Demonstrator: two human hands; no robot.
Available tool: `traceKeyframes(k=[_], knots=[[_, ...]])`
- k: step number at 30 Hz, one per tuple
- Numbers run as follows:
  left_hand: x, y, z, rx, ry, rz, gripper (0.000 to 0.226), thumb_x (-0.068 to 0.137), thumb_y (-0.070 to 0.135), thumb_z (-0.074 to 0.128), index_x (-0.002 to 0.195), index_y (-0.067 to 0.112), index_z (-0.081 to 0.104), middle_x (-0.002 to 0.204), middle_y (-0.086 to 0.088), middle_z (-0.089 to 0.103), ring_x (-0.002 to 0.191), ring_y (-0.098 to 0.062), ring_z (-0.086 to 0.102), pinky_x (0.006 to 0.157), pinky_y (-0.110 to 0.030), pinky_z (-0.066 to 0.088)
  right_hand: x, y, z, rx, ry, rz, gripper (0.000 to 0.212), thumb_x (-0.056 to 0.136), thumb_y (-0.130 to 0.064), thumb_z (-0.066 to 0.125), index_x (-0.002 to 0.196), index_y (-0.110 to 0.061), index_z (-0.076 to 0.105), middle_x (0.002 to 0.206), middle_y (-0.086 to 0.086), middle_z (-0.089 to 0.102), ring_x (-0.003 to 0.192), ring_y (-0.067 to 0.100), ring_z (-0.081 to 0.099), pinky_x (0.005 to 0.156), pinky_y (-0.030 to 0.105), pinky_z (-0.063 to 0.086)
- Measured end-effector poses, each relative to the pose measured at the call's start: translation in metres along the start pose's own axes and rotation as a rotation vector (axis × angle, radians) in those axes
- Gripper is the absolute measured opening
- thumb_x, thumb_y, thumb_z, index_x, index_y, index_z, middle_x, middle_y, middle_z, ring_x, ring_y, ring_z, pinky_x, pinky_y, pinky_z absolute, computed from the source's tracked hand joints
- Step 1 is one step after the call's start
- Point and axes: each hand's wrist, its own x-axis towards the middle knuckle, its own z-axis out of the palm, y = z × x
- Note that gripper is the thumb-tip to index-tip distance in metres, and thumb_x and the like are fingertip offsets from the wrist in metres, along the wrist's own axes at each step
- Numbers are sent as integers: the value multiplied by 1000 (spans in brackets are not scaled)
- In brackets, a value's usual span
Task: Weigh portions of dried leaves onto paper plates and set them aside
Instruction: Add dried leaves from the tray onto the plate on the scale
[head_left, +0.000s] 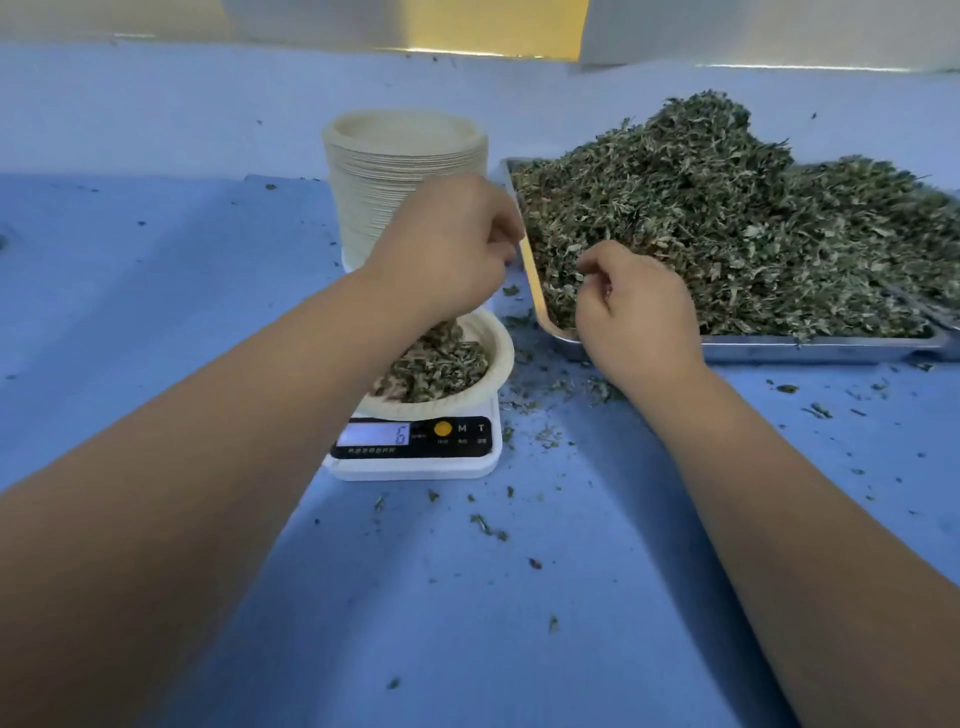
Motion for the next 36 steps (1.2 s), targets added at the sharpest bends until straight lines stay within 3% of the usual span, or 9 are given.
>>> traceKeyframes(k=[4,8,14,19,22,24,28,31,36], knots=[[-46,-35,-21,-190,153,-242,20,86,17,62,96,27,76,87,13,75,84,-3,67,79,-21,51,-9,-39,10,61,-40,-128,26,98,-25,45,108,-14,66,85,9,64,82,31,57,70,39,43],[-86,-60,-24,-350,234,-421,32,90,17,51,113,29,70,107,18,70,96,4,60,81,-8,40,-21,-64,17,48,-116,-159,25,102,-28,46,112,-14,64,80,4,55,76,28,53,67,34,35],[-110,-70,-9,-668,156,-649,44,98,25,45,141,27,52,138,14,53,126,-8,49,111,-38,39,-28,-73,19,92,-220,-69,25,104,-37,40,110,-21,59,66,-5,54,58,15,52,50,28,33],[-115,-68,2,-741,137,-685,42,101,33,42,142,31,50,138,14,52,126,-9,49,110,-36,39,-25,-66,13,46,-186,-98,22,100,-28,49,111,-18,65,63,-7,47,63,21,49,61,32,34],[-113,-70,2,-827,224,-693,38,101,35,43,136,34,55,121,23,56,115,1,54,94,-25,43,-11,-43,6,-115,-125,-74,25,98,-29,48,109,-15,65,70,1,55,76,30,53,69,36,40],[-112,-70,1,-865,262,-699,35,100,34,43,131,34,59,111,28,56,104,11,53,83,-20,43,-6,-23,4,-277,-219,25,29,101,-39,42,105,-16,59,74,5,57,73,32,54,67,38,44],[-115,-76,4,-906,297,-738,29,98,36,43,121,40,60,119,22,58,117,-1,54,105,-34,43,-9,-7,11,-378,-423,108,58,104,-57,20,80,-14,51,72,7,57,64,25,51,58,34,40],[-118,-80,5,-912,310,-759,34,94,39,42,123,39,60,129,18,56,124,-4,53,111,-39,40,-9,-9,15,-348,-388,64,56,105,-55,23,76,-14,50,68,7,55,60,24,50,54,32,35],[-123,-81,5,-910,339,-765,43,90,41,40,127,33,60,130,15,56,125,-7,52,110,-40,41,5,-5,14,-274,-372,143,46,105,-44,35,73,-14,50,67,5,54,61,24,48,67,37,38]])
